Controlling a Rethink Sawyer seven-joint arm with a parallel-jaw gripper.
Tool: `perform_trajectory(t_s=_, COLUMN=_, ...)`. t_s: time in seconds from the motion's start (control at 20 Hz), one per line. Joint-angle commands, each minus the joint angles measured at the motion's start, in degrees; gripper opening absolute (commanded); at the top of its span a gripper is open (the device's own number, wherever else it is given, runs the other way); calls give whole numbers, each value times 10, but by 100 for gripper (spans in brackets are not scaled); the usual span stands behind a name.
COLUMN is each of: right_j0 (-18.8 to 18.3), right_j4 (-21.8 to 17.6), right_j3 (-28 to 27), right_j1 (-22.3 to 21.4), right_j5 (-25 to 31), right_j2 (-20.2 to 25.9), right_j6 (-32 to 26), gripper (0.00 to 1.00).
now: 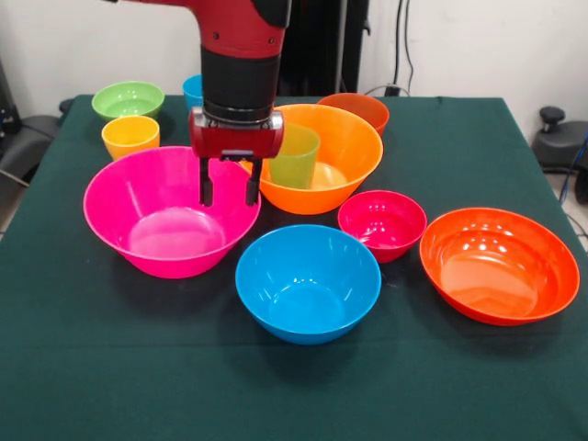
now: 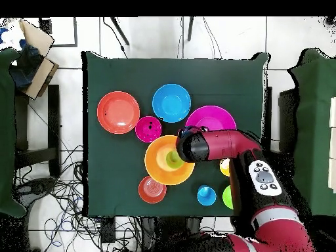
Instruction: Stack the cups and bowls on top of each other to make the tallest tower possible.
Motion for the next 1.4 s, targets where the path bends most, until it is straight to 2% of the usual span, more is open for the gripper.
perform_trajectory(t_s=0.05, right_j0=2, right_j4=-34, right_j3=-60, right_j1=46, right_j5=-15, right_j2=41, right_j6=-18, gripper=100)
perform_trajectory(t_s=0.15, right_j0=5, right_j4=-33, right_j3=-53, right_j1=42, right_j5=-18, right_j2=36, right_j6=-11, gripper=100)
perform_trajectory(t_s=0.45, right_j0=31, right_j4=-20, right_j3=6, right_j1=-8, right_j5=-20, right_j2=11, right_j6=31, gripper=100)
perform_trajectory(t_s=0.95, right_j0=22, right_j4=3, right_j3=57, right_j1=-74, right_j5=18, right_j2=20, right_j6=17, gripper=100)
perform_trajectory(t_s=1.4, right_j0=41, right_j4=-7, right_j3=28, right_j1=-29, right_j5=-17, right_j2=7, right_j6=46, gripper=100)
